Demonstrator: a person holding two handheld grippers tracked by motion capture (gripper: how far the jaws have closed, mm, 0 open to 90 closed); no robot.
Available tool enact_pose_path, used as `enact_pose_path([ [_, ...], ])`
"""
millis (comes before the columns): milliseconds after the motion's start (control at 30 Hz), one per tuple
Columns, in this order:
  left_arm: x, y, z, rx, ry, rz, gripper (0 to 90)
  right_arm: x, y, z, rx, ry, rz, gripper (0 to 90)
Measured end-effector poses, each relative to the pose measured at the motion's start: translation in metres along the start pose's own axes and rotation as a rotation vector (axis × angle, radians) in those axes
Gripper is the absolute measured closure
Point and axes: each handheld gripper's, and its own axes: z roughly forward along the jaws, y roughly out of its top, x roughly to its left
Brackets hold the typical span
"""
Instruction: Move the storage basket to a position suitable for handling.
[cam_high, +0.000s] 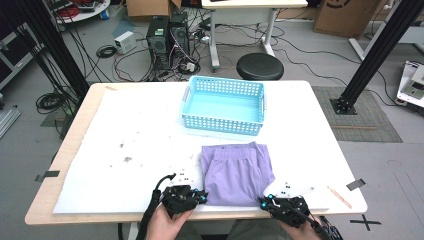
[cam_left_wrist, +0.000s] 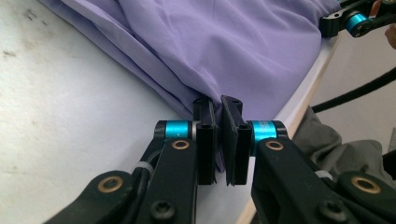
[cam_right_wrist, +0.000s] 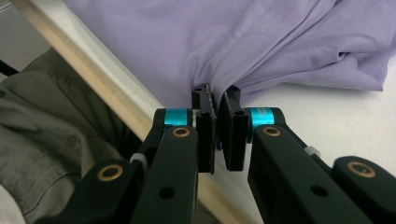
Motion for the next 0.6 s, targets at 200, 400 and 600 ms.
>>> enact_pose_path([
  [200,-0.0038,-0.002,-0.0012,0.001,0.005,0.007,84.3,0.0016,-0.0014,-0.0014,0.006,0.01,-0.001,86.1],
  [400,-0.0038,-0.0017,-0.0012,0.004,0.012,0.018,75.8,0.0007,-0.001,-0.002,0.002,0.003,-0.014,80.8],
  [600,0.0036,0.0071,-0.0089,-0.033,0.048,0.036,47.5,-0.0075,0.0039,-0.0074,-0.015,-0.04,-0.005,61.9],
])
